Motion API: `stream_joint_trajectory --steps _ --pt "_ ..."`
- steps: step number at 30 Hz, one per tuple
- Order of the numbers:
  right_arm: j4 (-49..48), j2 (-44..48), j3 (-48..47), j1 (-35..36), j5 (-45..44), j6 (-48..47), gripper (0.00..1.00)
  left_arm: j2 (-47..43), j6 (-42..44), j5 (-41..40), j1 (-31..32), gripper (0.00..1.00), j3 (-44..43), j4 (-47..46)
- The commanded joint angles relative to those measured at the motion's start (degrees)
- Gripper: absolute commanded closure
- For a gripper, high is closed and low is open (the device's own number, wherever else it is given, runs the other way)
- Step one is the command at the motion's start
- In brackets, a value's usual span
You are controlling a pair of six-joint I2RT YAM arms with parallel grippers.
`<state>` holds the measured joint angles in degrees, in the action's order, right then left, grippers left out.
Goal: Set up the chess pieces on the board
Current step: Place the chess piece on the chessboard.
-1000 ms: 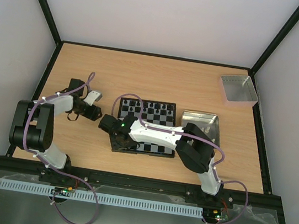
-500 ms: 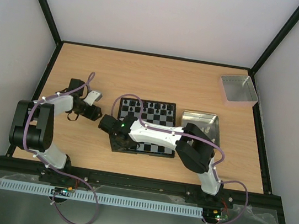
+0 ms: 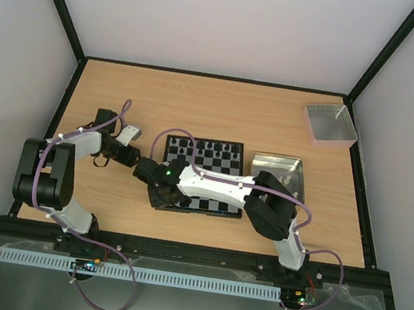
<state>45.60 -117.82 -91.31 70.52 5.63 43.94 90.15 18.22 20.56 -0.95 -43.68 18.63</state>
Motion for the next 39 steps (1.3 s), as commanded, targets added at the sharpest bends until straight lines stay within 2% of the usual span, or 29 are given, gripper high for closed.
stream_joint_trajectory --steps 1,5,39 --pt "1.8 -0.9 -1.5 0.5 -1.2 -0.5 0.84 1.2 0.3 0.8 -0.2 0.33 -0.3 3.0" --pt "2.2 -0.9 -1.4 0.5 -1.8 -0.4 0.82 1.2 0.3 0.8 -0.1 0.33 -0.3 3.0" --pt "2.4 0.1 1.8 0.5 -2.9 -0.6 0.86 1.5 0.3 0.8 -0.2 0.33 -0.4 3.1"
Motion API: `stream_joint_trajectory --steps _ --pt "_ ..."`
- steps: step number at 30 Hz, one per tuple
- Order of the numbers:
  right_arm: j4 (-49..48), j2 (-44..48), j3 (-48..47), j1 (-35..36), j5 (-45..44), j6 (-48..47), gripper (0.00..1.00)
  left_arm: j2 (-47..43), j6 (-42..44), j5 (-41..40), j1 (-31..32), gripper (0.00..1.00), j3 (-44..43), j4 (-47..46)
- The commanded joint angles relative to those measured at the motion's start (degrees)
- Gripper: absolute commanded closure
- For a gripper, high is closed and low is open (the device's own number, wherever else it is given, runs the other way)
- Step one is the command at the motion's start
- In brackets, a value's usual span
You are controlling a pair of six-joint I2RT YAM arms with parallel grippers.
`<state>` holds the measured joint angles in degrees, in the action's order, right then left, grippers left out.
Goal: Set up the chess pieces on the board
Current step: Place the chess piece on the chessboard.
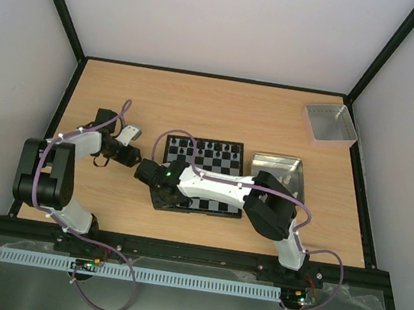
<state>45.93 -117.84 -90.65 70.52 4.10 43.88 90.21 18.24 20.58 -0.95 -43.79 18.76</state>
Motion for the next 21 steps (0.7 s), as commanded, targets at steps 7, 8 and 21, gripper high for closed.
stream_joint_trajectory --steps 7,8,21 --pt "2.0 0.6 1.3 0.5 -1.3 -0.5 0.85 1.5 0.3 0.8 -0.2 0.33 -0.3 3.0" --pt "1.8 0.6 1.3 0.5 -1.2 -0.5 0.85 1.5 0.3 0.8 -0.2 0.33 -0.2 2.9" --pt "1.8 -1.0 -1.1 0.5 -1.3 -1.3 0.76 2.2 0.5 1.0 -0.2 0.33 -0.6 3.2"
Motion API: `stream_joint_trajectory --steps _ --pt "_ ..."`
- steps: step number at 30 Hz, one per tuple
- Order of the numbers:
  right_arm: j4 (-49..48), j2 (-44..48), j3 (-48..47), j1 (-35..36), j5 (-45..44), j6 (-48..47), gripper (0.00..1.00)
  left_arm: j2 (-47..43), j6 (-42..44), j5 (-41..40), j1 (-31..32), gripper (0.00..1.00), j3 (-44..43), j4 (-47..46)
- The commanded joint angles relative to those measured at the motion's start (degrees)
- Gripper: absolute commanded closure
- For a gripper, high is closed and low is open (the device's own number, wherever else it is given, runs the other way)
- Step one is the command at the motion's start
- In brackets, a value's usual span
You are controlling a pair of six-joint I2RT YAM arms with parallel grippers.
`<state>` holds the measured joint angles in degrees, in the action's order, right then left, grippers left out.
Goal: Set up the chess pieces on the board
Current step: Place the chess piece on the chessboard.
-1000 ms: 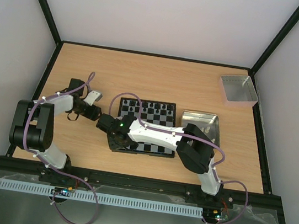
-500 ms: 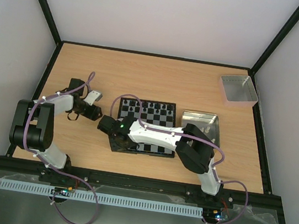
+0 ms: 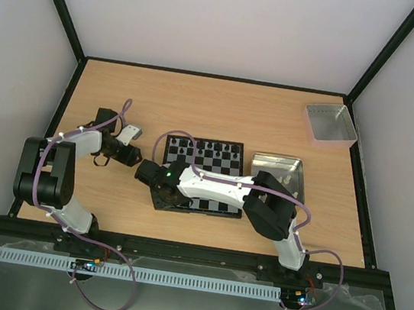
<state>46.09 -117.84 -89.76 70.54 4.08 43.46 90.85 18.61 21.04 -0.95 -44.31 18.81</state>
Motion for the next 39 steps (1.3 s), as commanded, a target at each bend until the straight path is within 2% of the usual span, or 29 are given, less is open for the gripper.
stream_joint_trajectory --steps 1,19,21,23,29,34,39 --pt "1.7 -1.2 -2.5 0.5 -1.4 -0.9 0.76 1.6 0.1 0.6 -0.2 0.33 -0.1 3.2" --pt "2.4 -1.8 -2.9 0.5 -1.5 -1.3 0.79 2.0 0.2 0.7 -0.2 0.33 -0.3 3.4" --pt "2.8 -1.4 -2.6 0.5 -2.5 -1.0 0.77 2.0 0.2 0.8 -0.2 0.33 -0.3 3.4" --pt "3.2 -0.7 -2.2 0.4 -2.9 -0.8 0.68 2.0 0.3 0.7 -0.2 0.33 -0.3 3.4" --pt "5.0 1.6 -3.5 0.4 -4.0 -0.7 0.67 2.3 0.4 0.9 -0.2 0.33 -0.4 3.6" --pt "10.3 5.7 -6.0 0.0 -7.7 -0.7 0.66 2.4 0.4 0.8 -0.1 0.33 -0.4 3.6" --pt "12.8 14.0 -3.6 -3.5 -9.5 -0.8 0.67 2.4 0.4 0.9 -0.1 0.33 -0.4 3.6"
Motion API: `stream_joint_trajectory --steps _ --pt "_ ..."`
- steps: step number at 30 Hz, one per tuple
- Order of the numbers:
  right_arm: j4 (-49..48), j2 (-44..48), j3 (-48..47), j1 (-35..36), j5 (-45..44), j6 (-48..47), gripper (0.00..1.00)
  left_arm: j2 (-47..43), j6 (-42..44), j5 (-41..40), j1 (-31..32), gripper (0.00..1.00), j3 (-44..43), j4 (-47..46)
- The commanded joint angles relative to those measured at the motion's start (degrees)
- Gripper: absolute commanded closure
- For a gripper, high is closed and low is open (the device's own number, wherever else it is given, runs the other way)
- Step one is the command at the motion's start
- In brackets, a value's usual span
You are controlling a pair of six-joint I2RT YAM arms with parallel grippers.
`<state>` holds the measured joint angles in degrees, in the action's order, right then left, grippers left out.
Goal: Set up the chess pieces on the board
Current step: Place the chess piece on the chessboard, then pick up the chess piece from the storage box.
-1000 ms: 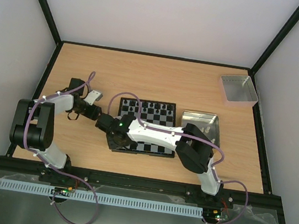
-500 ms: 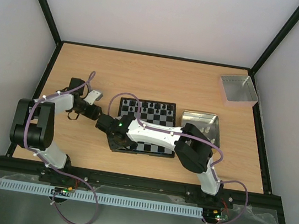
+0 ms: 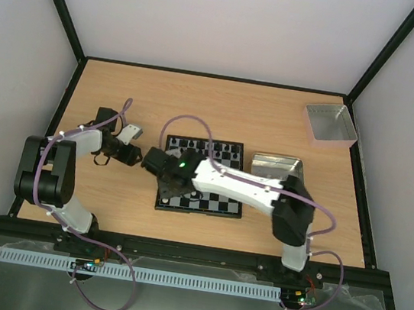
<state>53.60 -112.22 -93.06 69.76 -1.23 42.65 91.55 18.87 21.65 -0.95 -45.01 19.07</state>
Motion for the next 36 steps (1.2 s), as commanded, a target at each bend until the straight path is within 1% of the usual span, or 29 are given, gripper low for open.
stream_joint_trajectory --steps 1,4,7,9,13,16,20,24,29,36 --pt "5.5 10.1 0.7 -4.3 -4.8 0.1 0.67 1.8 0.2 0.3 -0.2 0.33 0.3 3.4" --pt "3.5 15.3 6.1 -9.3 -3.8 -0.5 0.67 2.1 0.3 0.5 -0.1 0.33 0.1 3.5" --pt "2.1 19.1 11.9 -15.0 -5.3 -0.6 0.67 2.3 0.4 0.5 -0.1 0.33 0.0 3.7" --pt "0.6 21.0 17.3 -19.6 -6.5 0.0 0.67 2.3 0.4 0.6 -0.1 0.33 0.0 3.7" --pt "-4.7 23.8 25.7 -29.1 -4.8 0.7 0.68 2.6 0.4 0.6 -0.1 0.33 -0.2 3.7" --pt "-7.6 24.1 28.1 -33.4 -4.8 1.1 0.69 2.9 0.6 0.8 -0.1 0.33 -0.4 3.9" --pt "-9.8 24.5 29.0 -38.8 -5.7 1.8 0.70 2.9 0.7 0.8 -0.1 0.33 -0.4 4.0" --pt "-11.3 24.2 30.6 -43.4 -3.9 1.5 0.70 3.2 0.6 0.8 0.0 0.33 -0.4 4.0" --pt "-12.5 24.0 33.2 -46.9 -3.4 1.1 0.70 3.3 0.6 0.9 0.0 0.33 -0.6 4.1" --pt "-14.0 23.3 34.5 -48.6 -1.3 0.2 0.70 3.4 0.6 0.9 0.1 0.33 -0.6 4.1"
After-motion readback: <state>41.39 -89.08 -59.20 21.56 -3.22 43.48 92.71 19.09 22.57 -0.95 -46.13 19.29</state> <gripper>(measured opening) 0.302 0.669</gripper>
